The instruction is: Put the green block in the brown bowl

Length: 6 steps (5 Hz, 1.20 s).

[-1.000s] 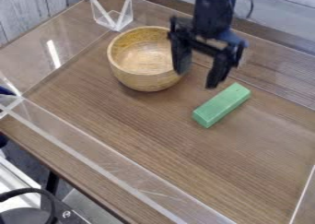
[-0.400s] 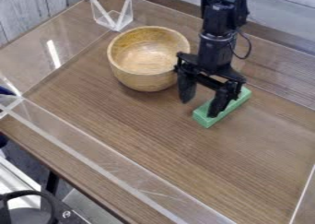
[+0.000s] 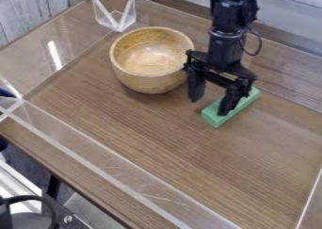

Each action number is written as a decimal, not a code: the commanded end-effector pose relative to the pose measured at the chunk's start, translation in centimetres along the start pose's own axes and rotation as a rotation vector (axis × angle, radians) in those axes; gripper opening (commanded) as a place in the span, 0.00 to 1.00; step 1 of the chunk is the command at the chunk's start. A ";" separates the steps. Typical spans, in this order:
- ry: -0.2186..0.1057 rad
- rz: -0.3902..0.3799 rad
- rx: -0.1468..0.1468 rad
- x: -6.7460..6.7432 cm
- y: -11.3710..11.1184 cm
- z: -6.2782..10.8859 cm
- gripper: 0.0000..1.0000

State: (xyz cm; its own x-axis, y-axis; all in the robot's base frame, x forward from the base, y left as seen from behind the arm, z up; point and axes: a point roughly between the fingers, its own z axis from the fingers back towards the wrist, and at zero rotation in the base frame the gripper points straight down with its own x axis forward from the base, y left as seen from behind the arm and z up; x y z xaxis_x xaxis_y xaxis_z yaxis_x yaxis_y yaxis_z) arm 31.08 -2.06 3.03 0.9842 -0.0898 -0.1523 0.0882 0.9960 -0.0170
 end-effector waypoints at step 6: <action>0.044 -0.006 0.001 3.0 -0.2 -0.5 0.00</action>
State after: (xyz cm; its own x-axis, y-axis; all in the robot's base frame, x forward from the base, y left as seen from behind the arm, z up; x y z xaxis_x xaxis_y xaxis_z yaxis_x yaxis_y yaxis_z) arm 33.85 -2.44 1.53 0.9741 -0.0886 -0.2082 0.0868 0.9961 -0.0176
